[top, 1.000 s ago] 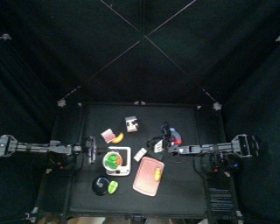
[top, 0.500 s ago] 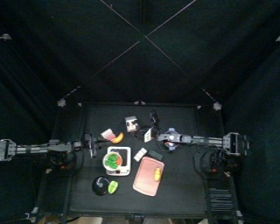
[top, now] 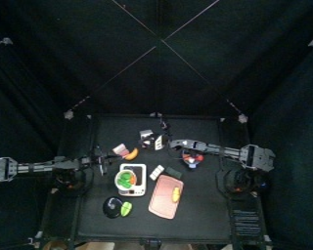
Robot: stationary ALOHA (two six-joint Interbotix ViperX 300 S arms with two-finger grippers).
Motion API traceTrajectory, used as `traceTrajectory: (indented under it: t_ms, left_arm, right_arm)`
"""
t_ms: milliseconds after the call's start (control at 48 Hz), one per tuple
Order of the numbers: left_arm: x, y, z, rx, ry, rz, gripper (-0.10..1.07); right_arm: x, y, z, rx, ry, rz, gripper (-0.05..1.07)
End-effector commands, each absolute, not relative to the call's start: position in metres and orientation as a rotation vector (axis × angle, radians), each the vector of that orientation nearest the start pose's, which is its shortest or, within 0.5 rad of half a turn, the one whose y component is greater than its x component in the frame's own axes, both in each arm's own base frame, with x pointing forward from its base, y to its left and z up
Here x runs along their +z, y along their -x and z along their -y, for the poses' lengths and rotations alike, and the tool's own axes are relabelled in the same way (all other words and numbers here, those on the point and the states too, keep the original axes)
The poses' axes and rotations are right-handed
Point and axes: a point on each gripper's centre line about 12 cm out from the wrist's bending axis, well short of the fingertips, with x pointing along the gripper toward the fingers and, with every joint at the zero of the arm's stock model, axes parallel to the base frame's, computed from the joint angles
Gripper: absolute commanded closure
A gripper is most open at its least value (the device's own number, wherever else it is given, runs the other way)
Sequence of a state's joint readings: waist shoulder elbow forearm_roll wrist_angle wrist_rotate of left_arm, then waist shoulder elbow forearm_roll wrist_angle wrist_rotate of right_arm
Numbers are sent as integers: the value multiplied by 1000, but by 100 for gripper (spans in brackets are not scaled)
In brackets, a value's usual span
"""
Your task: Grab cleaver
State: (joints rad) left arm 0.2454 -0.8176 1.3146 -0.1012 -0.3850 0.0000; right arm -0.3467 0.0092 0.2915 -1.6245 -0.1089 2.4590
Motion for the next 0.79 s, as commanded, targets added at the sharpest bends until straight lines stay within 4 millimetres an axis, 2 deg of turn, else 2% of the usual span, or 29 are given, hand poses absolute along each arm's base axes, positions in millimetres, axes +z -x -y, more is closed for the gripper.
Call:
traceTrajectory:
  t_ms: [0,188,396,646,771]
  left_arm:
    - [226,-198,-55,292,101,-79,43]
    - [228,-199,-55,291,98,-73,43]
    - [227,-198,-55,291,98,-76,43]
    - [226,-198,-55,294,100,-80,43]
    - [225,-197,-55,294,102,-83,43]
  right_arm:
    - [311,-435,146,-312,-947,-167,10]
    - [306,-435,144,-286,-984,-185,10]
    - [310,-435,145,-284,-971,-180,10]
    - [331,-449,138,-167,-832,-206,10]
    - [330,-461,136,-133,-765,-239,10]
